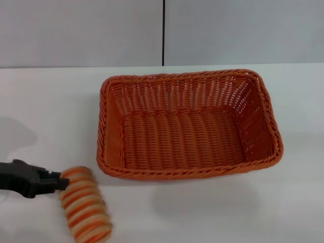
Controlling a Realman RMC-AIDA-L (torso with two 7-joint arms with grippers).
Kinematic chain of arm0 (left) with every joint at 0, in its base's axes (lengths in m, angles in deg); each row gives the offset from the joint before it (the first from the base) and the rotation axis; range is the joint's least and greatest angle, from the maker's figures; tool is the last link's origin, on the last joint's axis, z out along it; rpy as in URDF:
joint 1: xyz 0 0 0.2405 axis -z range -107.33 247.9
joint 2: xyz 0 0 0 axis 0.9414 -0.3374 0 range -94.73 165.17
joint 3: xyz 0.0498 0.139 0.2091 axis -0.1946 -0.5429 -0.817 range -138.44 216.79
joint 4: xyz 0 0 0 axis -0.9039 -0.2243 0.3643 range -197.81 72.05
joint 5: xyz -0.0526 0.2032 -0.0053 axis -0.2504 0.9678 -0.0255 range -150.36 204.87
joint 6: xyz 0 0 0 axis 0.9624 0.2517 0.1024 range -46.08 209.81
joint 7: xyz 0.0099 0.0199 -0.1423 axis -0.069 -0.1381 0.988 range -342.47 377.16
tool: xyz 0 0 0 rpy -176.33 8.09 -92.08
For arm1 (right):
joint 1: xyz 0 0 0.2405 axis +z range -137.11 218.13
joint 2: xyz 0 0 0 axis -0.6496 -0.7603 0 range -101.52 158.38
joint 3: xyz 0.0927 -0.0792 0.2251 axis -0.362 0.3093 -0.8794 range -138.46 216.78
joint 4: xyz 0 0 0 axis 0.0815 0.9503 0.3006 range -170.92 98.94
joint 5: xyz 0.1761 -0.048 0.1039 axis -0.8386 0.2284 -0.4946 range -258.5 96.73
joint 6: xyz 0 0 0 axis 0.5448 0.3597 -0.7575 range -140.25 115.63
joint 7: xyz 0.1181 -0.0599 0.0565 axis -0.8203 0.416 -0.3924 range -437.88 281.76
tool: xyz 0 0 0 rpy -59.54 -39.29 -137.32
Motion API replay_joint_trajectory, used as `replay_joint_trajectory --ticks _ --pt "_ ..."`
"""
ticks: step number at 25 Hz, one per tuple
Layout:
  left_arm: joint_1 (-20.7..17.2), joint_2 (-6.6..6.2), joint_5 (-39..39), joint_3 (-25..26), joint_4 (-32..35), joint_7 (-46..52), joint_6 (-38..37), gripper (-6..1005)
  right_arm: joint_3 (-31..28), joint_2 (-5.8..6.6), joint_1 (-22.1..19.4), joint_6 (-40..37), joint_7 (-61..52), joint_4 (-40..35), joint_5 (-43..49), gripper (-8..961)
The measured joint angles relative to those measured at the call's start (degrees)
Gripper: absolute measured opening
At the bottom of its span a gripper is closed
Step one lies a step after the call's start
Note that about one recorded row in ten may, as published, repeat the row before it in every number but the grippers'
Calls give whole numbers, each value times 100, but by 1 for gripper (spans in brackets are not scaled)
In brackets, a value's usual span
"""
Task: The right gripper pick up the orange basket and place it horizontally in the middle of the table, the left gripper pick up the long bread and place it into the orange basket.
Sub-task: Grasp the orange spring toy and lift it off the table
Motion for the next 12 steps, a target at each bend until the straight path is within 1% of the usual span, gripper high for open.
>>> replay_joint_trajectory --ticks 7,11,12 --pt "-64 -36 -33 189 423 -63 -274 224 -62 0 2 0 0 7 65 545" --pt "-99 -92 -16 226 779 -44 -472 185 -72 1 2 -6 0 14 71 545" --pt "-99 -92 -16 226 779 -44 -472 176 -85 2 2 -6 -1 14 72 545"
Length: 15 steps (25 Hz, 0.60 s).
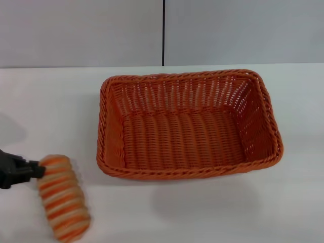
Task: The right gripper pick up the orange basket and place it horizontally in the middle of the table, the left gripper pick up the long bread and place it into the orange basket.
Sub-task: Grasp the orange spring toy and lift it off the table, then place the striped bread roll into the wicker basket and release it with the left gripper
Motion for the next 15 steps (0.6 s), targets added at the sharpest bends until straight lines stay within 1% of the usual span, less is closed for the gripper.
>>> replay_joint_trajectory --ticks 1,2,3,4,8,9,11,14,15 --pt "-14 -33 -2 55 116 39 -36 167 -15 2 5 0 -6 0 0 545" --pt "-14 -33 -2 55 116 39 -36 164 -15 2 5 0 -6 0 0 545" --pt "-5 -56 -7 256 269 92 -71 161 -30 3 12 2 -16 0 0 545" --pt "-5 -56 -7 256 269 92 -71 158 -30 3 12 2 -16 0 0 545" --pt "87 -95 -30 711 613 114 -393 146 -35 6 30 4 -26 -1 0 545" --pt "87 -95 -30 711 613 114 -393 143 -35 6 30 4 -26 -1 0 545" --pt "241 -181 -146 1021 843 208 -801 137 -34 7 57 6 -28 -2 0 545" --pt "260 -204 -191 1041 856 239 -841 128 -32 7 69 11 -28 -2 0 546" --pt "300 -286 -431 1067 896 378 -936 125 -32 7 76 14 -29 -2 0 546"
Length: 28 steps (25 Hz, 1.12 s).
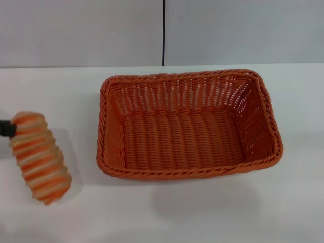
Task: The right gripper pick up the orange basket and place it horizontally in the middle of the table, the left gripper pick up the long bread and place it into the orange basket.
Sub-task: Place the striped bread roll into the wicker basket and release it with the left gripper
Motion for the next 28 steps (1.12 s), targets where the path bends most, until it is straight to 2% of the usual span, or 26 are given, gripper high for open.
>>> replay_joint_trajectory --ticks 2,3,4,6,9,12,13,14,17,18,19,20,22,23,24,28 --pt "14 -55 -200 -1 22 99 -35 97 1 0 7 13 -4 0 0 546" --pt "27 -122 -537 -16 39 274 -80 83 1 -1 9 43 -8 -1 0 546" --pt "27 -122 -537 -16 39 274 -80 82 1 -1 9 43 -8 -1 0 546" --pt "71 -202 -1051 -29 55 610 -98 79 1 -8 17 82 -19 0 0 546" --pt "154 -213 -1571 1 76 1114 -69 75 1 -15 39 106 -39 0 0 546" --pt "209 -170 -1894 -2 86 1402 -24 71 4 -16 59 117 -64 -1 0 546" --pt "275 -20 -2200 3 104 1630 68 71 28 -18 70 119 -73 6 0 546" --pt "275 -20 -2200 3 104 1630 68 70 28 -18 70 119 -73 6 0 546" --pt "336 224 -2550 -11 142 1762 197 68 49 -18 107 132 -74 72 0 546" --pt "394 413 -2804 -60 139 1785 292 67 52 -18 140 151 -74 140 0 546" --pt "394 413 -2804 -60 139 1785 292 66 52 -18 140 151 -74 140 0 546" --pt "409 468 -2918 -116 102 1785 360 65 55 -18 161 158 -74 164 0 546" --pt "385 526 -3182 -429 -106 1768 608 63 58 -17 183 175 -74 204 0 546" --pt "329 535 -3415 -732 -270 1727 825 63 44 -12 192 202 -74 266 0 546" --pt "176 518 -3866 -1354 -525 1552 1243 62 44 -12 192 202 -74 266 0 546" --pt "-99 488 -4707 -2498 -950 953 2095 58 14 -11 189 224 -55 350 7 545"
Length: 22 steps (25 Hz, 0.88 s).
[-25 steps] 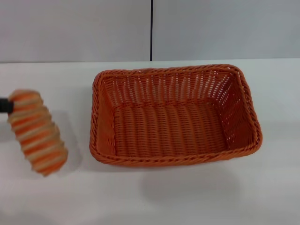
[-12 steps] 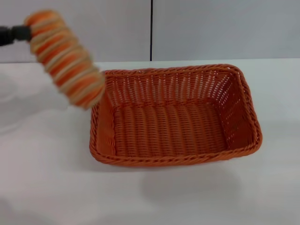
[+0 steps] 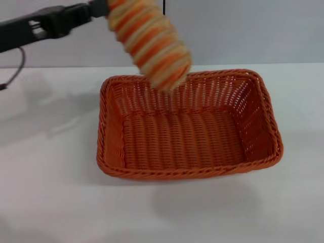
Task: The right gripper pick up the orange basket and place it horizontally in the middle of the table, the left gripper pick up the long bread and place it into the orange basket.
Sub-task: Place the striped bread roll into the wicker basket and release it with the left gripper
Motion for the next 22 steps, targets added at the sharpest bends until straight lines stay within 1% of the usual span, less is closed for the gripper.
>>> replay_joint_trajectory --ticks 1,2,3,4,5,6,8,10,15,19,20,22 --pt "0 0 0 0 0 0 0 58 0 0 0 0 0 0 0 545" --pt "-30 4 -134 -283 -100 -164 248 58 0 0 -1 2 2 11 1 545" --pt "-61 17 -252 -670 -254 -401 615 58 -1 0 -4 2 3 17 1 545" --pt "-74 20 -298 -831 -323 -494 791 58 -2 0 -7 3 6 23 2 545" --pt "-102 20 -442 -1265 -531 -770 1271 59 -8 1 -18 3 20 36 3 545" --pt "-102 20 -442 -1265 -531 -770 1271 59 -8 1 -18 3 20 36 3 545" --pt "-122 16 -576 -1594 -706 -1041 1624 59 -12 3 -27 4 26 42 5 545" --pt "-143 10 -654 -1855 -898 -1368 1805 59 -15 9 -43 4 27 44 7 545" --pt "-220 9 -682 -1923 -1064 -1613 1834 49 -100 12 -28 -33 29 46 113 545" --pt "-336 14 -839 -1978 -1179 -2121 1639 50 -193 11 25 -37 30 52 207 546" --pt "-370 7 -916 -2002 -1295 -2306 1518 64 -206 12 39 -39 31 53 218 546" --pt "-384 0 -948 -2003 -1375 -2371 1442 92 -245 11 67 -44 32 54 267 546"
